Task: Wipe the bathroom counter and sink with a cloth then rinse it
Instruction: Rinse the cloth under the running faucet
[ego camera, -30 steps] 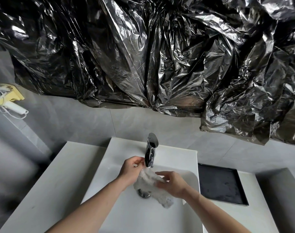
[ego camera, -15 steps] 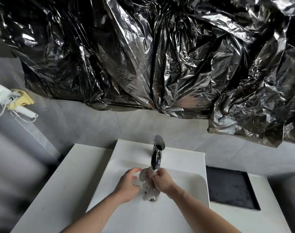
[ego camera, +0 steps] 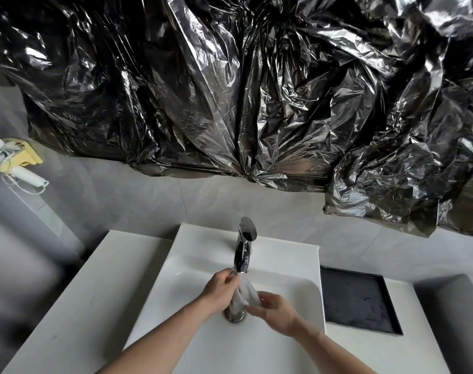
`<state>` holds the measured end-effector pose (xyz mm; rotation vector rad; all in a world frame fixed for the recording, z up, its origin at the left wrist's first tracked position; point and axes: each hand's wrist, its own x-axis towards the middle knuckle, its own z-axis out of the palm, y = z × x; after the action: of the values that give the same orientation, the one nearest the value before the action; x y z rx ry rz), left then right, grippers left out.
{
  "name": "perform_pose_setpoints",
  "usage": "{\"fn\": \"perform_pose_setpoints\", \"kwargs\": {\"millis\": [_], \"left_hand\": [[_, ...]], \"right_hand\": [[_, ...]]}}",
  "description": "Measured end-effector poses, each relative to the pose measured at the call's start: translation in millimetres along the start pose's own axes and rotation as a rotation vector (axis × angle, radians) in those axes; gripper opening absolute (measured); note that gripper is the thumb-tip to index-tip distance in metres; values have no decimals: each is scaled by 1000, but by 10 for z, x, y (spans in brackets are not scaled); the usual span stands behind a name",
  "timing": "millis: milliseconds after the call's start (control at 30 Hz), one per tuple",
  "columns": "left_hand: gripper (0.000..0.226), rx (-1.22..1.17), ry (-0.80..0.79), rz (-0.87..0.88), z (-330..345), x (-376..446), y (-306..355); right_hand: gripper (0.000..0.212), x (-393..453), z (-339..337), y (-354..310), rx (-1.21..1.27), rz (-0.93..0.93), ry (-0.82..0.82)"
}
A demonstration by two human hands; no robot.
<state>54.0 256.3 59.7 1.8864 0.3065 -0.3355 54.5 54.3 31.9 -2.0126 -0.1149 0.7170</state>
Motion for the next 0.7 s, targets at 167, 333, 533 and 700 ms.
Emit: {"fn": "perform_pose_setpoints", "kwargs": {"millis": [167,333,533,700], "left_hand": [[17,84,70,-29,-91,58,-60],[43,366,-13,-83,-300,-28,-284],[38,289,-59,-27,-208,-66,-307],[9,160,79,-22,-200,-68,-224]], "right_hand": [[28,6,42,-249,-17,39,119],[24,137,142,-531,137,12,104],[28,180,293,-735,76,-35,19],[24,247,255,-634,87,-43,96]]}}
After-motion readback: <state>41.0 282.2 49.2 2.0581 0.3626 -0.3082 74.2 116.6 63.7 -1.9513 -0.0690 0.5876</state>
